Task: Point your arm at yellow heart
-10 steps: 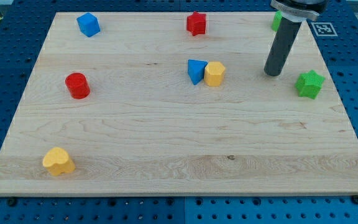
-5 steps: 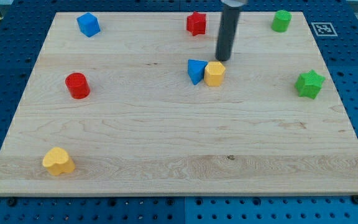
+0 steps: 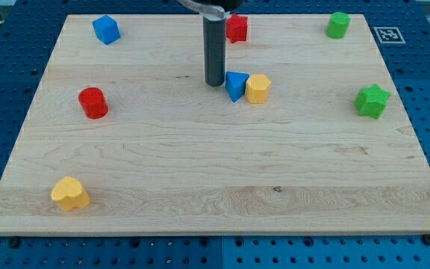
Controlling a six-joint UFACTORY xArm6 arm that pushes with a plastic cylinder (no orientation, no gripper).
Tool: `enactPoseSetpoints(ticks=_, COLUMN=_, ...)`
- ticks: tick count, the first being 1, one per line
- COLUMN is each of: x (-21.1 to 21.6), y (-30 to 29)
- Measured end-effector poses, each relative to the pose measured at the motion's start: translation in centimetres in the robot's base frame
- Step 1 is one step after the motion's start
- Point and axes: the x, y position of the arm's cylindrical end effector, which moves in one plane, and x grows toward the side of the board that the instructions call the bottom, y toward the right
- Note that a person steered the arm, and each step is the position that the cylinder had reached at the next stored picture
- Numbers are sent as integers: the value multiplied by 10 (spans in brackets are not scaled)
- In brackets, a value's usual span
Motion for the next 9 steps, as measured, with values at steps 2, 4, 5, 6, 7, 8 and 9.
enactPoseSetpoints(ticks=2, x=70, y=0)
enactPoseSetpoints(ticks=4, x=134, y=-23)
enactPoseSetpoints(ticks=5, x=129, y=-93)
enactPoseSetpoints(ticks=6, x=124, y=-146)
enactPoseSetpoints(ticks=7, x=137, y=-177)
enactPoseSetpoints(ticks=8, x=147, y=-188)
enactPoseSetpoints(ticks=9, x=162, y=-217)
